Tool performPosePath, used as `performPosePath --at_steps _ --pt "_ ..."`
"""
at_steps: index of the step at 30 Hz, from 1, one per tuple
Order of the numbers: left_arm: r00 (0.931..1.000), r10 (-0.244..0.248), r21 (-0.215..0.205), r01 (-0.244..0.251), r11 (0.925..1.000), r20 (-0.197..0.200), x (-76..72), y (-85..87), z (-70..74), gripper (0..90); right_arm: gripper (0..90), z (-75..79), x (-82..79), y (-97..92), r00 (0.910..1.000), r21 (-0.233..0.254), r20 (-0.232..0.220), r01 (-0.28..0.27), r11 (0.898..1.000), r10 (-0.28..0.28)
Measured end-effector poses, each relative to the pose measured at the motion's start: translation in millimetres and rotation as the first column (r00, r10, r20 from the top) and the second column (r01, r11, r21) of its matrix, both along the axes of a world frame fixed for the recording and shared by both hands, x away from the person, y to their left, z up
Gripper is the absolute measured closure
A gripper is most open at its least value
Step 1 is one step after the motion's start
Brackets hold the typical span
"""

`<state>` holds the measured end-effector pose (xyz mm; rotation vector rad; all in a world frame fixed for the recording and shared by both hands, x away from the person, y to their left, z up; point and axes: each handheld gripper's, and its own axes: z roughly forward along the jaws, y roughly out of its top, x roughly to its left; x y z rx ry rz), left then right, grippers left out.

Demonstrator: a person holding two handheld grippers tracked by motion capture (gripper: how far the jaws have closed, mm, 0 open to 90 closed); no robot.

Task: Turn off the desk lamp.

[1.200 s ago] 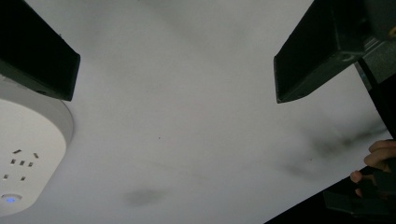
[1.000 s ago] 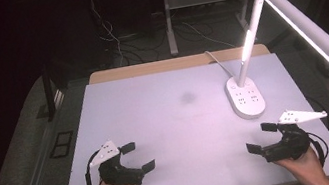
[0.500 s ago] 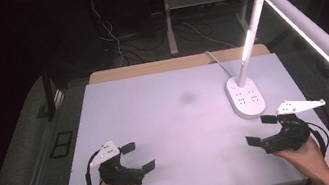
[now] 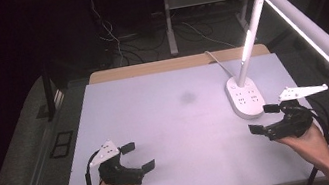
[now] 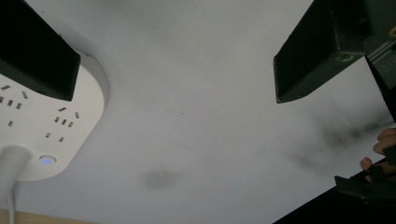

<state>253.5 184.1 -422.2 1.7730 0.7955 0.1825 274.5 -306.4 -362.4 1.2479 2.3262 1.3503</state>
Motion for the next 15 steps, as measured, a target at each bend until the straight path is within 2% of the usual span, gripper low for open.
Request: performPosePath --at_steps 6,15 --pt "1.0 0.0 -0.002 0.0 1.0 0.0 -0.1 0.0 0.0 0.0 0.6 4.1 9.8 -7.9 1.0 0.008 -0.004 0.008 1.0 -0.008" --pt "1.0 0.0 0.0 0.0 1.0 0.0 0.4 0.3 -0.3 0.0 0.6 6.1 26.8 -15.5 0.9996 -0.009 -0.015 0.022 1.0 -0.022"
